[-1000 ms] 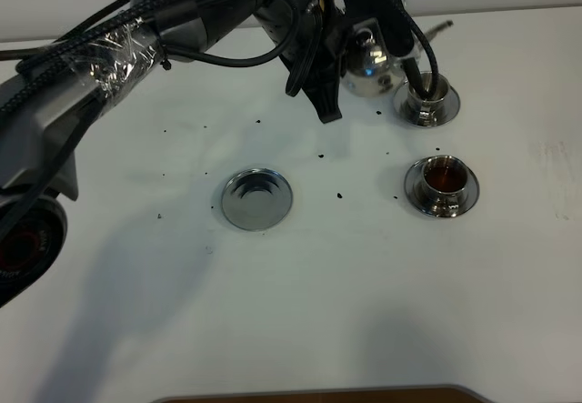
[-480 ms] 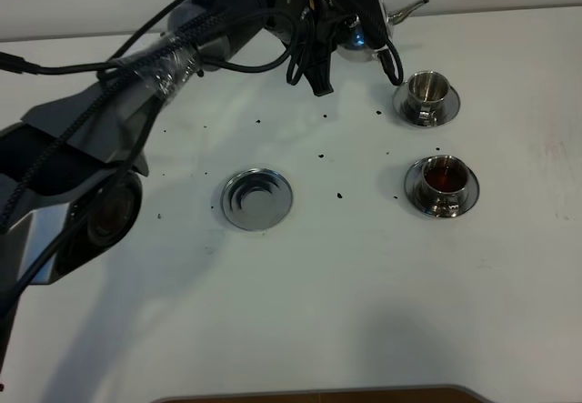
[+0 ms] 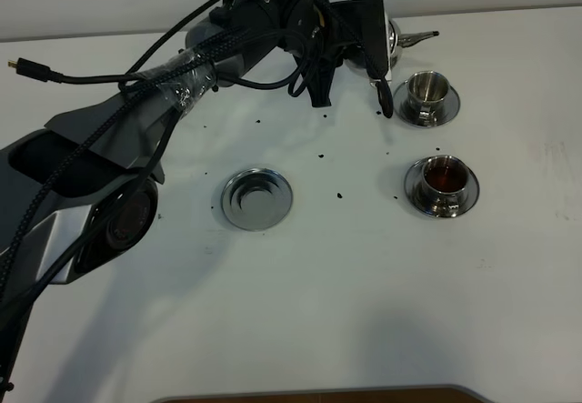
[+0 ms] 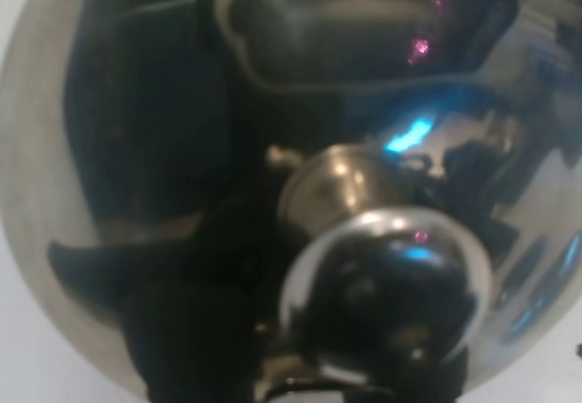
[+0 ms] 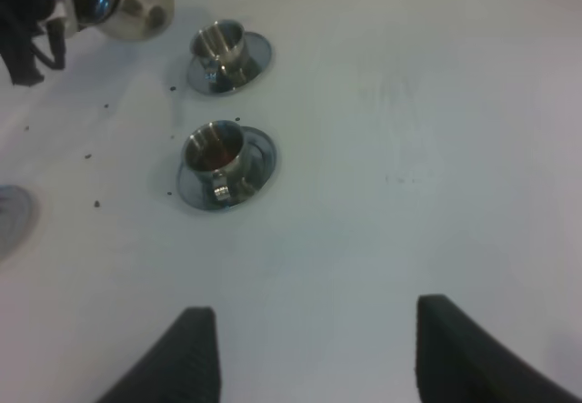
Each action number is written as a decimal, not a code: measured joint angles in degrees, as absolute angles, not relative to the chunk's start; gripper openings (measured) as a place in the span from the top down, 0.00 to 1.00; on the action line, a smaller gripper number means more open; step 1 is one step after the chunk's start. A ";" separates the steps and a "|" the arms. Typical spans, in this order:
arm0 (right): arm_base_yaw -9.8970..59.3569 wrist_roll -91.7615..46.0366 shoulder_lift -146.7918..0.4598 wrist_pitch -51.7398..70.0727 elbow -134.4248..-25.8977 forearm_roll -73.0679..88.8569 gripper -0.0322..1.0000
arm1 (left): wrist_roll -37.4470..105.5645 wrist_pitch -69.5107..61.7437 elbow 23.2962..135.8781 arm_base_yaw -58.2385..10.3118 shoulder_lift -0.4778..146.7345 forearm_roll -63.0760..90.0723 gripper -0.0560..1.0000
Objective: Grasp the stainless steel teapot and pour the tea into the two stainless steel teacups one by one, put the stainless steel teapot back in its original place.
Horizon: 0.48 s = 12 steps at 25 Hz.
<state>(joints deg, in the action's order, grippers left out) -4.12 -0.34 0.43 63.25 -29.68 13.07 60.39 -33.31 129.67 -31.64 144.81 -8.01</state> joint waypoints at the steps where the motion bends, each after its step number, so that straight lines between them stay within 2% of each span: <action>1: -4.12 -0.34 0.43 63.25 -29.68 13.07 0.50 | 60.74 -33.05 129.79 -31.77 144.87 -8.53 0.72; 12: -4.12 -0.34 0.43 63.25 -29.68 13.07 0.50 | 61.12 -31.73 130.04 -31.96 147.85 -18.87 0.72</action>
